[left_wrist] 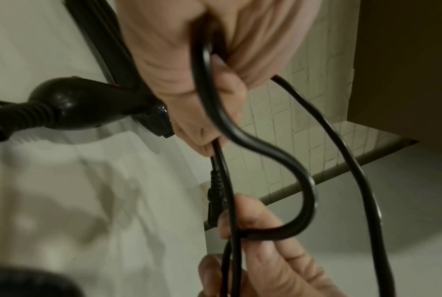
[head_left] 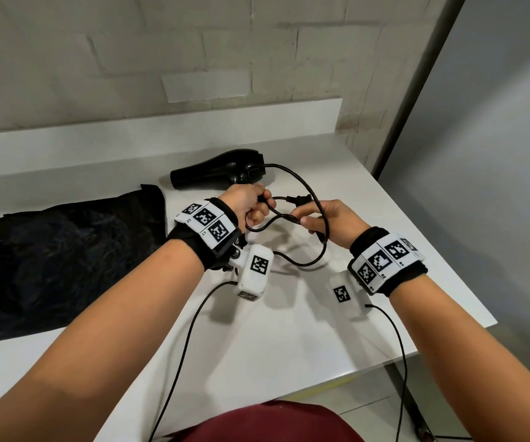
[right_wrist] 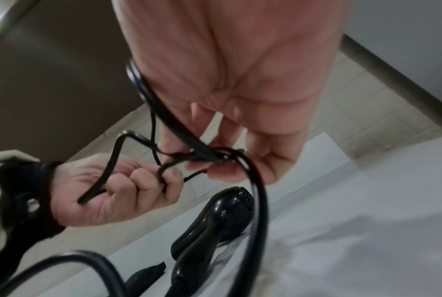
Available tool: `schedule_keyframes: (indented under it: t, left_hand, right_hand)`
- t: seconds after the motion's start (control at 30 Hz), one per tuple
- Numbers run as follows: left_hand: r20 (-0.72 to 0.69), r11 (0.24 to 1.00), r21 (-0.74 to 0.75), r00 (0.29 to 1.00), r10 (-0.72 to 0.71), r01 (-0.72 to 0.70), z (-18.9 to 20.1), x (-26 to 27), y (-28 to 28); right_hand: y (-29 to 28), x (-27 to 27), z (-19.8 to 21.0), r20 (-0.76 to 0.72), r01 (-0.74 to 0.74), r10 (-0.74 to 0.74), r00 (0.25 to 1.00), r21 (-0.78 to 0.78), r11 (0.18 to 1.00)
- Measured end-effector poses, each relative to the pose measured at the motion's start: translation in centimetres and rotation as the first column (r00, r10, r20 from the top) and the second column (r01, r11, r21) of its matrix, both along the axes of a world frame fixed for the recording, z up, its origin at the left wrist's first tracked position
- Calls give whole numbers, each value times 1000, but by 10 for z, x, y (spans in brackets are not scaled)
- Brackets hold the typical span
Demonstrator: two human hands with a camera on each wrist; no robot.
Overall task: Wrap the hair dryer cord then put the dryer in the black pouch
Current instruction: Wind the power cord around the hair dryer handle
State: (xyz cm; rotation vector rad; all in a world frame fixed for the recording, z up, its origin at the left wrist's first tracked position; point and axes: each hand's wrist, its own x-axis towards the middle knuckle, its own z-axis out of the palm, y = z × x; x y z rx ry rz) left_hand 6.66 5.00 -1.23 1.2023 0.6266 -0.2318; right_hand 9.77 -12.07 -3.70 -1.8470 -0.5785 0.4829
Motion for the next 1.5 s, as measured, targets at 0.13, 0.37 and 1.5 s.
schedule_keyframes:
  t: [0.13, 0.37, 1.5]
  left_hand:
    - [-17, 999, 8, 999, 48, -47, -2, -1, 3]
    - [-99, 959, 284, 994, 39, -9, -13, -10, 14]
    - [-230, 105, 932, 791, -567, 346, -4, -1, -16]
  right_hand:
    - [1, 0, -2, -34, 148, -145, 989, 79, 986]
    - [-6, 9, -7, -165, 496, -472, 866, 176, 850]
    - [-22, -4, 10, -186, 412, -369, 911, 341, 845]
